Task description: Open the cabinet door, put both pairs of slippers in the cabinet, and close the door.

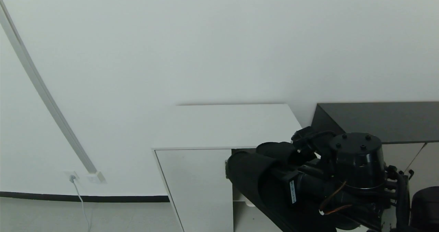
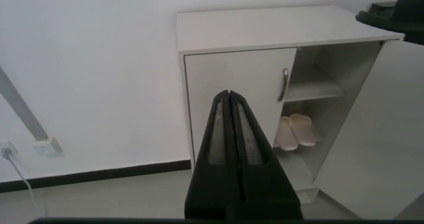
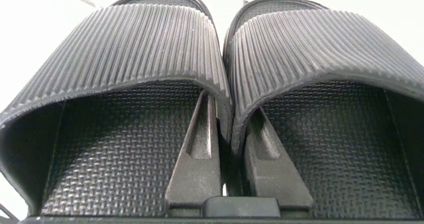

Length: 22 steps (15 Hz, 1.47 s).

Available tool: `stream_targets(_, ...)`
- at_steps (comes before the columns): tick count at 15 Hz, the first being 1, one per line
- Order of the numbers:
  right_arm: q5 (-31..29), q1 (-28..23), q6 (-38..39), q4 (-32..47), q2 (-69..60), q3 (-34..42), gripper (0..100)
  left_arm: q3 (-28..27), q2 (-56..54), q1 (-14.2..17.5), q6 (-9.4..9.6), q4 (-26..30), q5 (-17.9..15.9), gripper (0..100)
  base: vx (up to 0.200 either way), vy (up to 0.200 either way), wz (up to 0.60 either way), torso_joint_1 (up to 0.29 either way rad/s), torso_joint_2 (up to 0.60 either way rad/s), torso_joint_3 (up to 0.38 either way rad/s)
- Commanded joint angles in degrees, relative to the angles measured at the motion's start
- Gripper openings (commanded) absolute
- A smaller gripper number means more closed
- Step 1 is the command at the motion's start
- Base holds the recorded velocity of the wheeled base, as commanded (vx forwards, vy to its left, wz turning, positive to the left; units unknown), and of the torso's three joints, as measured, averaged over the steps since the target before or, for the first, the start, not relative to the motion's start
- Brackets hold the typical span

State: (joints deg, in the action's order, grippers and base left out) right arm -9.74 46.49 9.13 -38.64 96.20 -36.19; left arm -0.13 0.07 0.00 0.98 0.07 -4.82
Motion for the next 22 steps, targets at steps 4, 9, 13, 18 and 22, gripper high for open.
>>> stream_targets(4,0.0,0.0,0.0,0.0,0.1,0.3,0,0.0,0.0,0.0,-0.01,0.0,0.0,0,0.0,-0.15,0.0,0.002,0.0,0.001)
stream_targets(9,0.1,0.0,0.0,0.0,0.2,0.4,0,0.0,0.0,0.0,-0.1,0.0,0.0,0,0.0,0.0,0.0,0.0,0.0,0.0)
stream_targets(13,0.1,0.0,0.0,0.0,0.2,0.8,0,0.0,0.0,0.0,-0.1,0.0,0.0,0,0.0,0.0,0.0,0.0,0.0,0.0)
stream_targets(18,0.2,0.1,0.0,0.0,0.2,0.9,0,0.0,0.0,0.0,-0.1,0.0,0.0,0,0.0,0.0,0.0,0.0,0.0,0.0)
stream_targets(22,0.2,0.4,-0.2,0.0,0.4,1.1,0,0.0,0.0,0.0,-0.1,0.0,0.0,0,0.0,0.0,0.0,-0.086,0.2,0.109)
